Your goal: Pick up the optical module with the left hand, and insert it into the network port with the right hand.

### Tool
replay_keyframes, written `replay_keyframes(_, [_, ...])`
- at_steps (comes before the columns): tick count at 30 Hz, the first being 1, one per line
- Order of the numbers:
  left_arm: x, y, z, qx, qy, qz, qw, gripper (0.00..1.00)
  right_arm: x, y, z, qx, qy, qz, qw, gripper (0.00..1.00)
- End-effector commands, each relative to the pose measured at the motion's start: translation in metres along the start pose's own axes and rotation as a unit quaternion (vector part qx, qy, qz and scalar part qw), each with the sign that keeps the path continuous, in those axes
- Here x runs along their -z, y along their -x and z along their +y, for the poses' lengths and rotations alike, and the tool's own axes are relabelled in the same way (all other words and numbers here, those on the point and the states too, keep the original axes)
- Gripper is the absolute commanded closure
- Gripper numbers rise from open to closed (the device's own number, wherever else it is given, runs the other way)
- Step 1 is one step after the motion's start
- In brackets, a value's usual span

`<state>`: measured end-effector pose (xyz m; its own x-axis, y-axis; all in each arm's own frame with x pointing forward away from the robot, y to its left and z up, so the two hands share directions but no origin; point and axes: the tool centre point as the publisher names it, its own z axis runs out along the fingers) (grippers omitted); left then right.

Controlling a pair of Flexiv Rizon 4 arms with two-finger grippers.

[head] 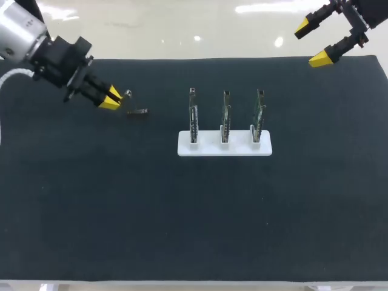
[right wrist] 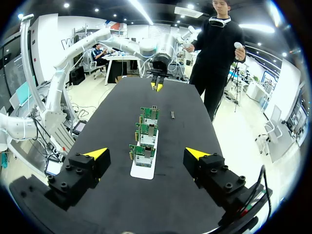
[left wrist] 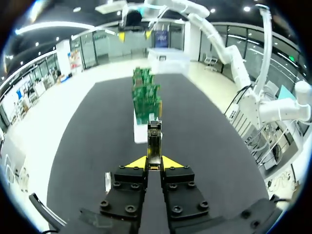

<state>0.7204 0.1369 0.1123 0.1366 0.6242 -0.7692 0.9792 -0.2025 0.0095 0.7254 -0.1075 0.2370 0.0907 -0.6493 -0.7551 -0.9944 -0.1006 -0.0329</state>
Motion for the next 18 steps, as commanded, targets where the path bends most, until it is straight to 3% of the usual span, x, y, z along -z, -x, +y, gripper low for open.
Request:
replay_keyframes(1, [0.007, -0.002, 0.003, 0.009, -0.011, -0.016, 1.000, 1.00, 0.000, 0.000, 0.000, 0.000, 0.000, 0.000, 1.000, 0.00])
replay_keyframes(14, [0.007, -0.002, 0.003, 0.009, -0.011, -0.016, 1.000, 1.00, 0.000, 0.000, 0.000, 0.000, 0.000, 0.000, 1.000, 0.00])
replay_keyframes(18, [0.003, 0.015, 0.004, -0.026, 0.005, -0.131, 0.991, 1.00, 0.000, 0.000, 0.000, 0.000, 0.000, 0.000, 1.000, 0.00])
